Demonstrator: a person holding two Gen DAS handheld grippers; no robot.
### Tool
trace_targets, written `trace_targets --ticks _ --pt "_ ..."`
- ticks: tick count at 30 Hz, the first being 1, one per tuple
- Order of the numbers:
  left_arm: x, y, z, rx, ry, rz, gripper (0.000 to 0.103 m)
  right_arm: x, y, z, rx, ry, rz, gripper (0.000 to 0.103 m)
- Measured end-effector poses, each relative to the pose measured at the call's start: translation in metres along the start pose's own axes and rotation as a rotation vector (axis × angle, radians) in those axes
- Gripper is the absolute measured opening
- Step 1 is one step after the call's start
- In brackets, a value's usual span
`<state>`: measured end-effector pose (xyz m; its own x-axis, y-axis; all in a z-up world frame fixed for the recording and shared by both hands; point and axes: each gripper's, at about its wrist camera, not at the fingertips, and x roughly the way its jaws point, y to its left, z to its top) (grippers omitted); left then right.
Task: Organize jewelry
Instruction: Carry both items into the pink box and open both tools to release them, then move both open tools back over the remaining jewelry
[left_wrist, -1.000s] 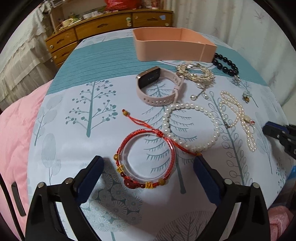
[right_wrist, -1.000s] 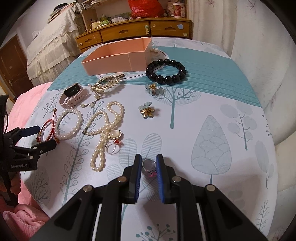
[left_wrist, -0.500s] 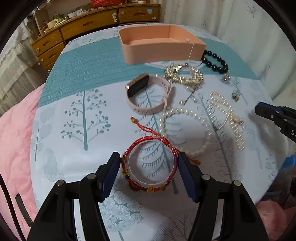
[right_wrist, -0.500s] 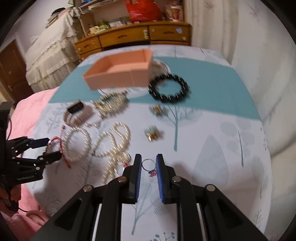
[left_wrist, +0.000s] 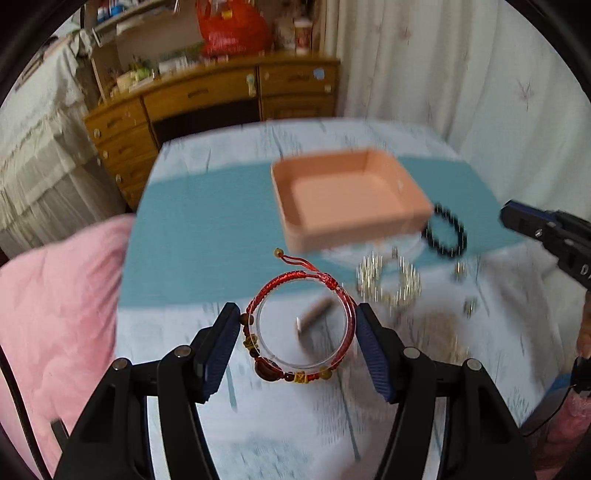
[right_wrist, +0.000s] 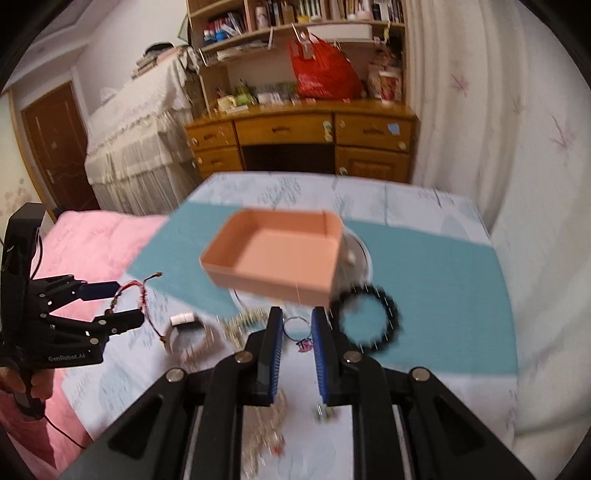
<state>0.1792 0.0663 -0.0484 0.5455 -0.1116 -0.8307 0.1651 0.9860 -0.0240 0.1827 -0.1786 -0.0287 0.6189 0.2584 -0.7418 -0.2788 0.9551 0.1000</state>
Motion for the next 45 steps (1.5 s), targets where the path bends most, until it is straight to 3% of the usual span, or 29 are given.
trace_targets --ticks 11,17,18,19,20,22,26,29,35,39,41,45 --pt "0.021 0.0 0.07 -0.014 -0.226 -0.046 0.062 0.043 0.01 0.042 -0.04 -0.171 0.051 0.016" --pt "0.059 0.002 0.075 -0.062 -0.2 -0.1 0.064 0.067 0.004 0.036 -0.024 -0.224 0.057 0.016" --pt "0.063 0.002 0.075 -0.068 -0.193 -0.1 0.066 0.068 0.003 0.035 -0.018 -0.232 0.061 0.016" --pt "0.067 0.002 0.075 -0.074 -0.181 -0.095 0.077 0.07 0.001 0.033 -0.011 -0.242 0.063 0.017" --pt "0.07 0.001 0.075 -0.078 -0.17 -0.089 0.085 0.071 -0.002 0.032 0.003 -0.251 0.056 0.02" --pt "0.071 0.0 0.074 -0.08 -0.167 -0.084 0.086 0.07 -0.007 0.03 0.033 -0.259 0.044 0.029" --pt "0.064 0.001 0.074 -0.083 -0.172 -0.071 0.09 0.058 -0.015 0.029 0.072 -0.305 0.032 0.064" --pt "0.053 0.001 0.071 -0.075 -0.193 -0.035 0.092 0.043 -0.015 0.027 0.052 -0.361 -0.001 0.077" --pt "0.025 0.0 0.061 -0.061 -0.242 -0.051 0.093 0.013 -0.001 0.016 -0.036 -0.428 -0.043 0.092" --pt "0.007 -0.007 0.046 -0.025 -0.272 -0.025 0.094 0.004 0.012 0.002 -0.059 -0.368 -0.052 0.093" --pt "-0.002 -0.013 0.034 -0.002 -0.288 0.012 0.102 0.001 0.019 -0.011 -0.07 -0.331 -0.076 0.093" --pt "-0.016 -0.026 0.008 0.028 -0.317 0.054 0.102 -0.004 0.029 -0.039 -0.096 -0.291 -0.103 0.093"
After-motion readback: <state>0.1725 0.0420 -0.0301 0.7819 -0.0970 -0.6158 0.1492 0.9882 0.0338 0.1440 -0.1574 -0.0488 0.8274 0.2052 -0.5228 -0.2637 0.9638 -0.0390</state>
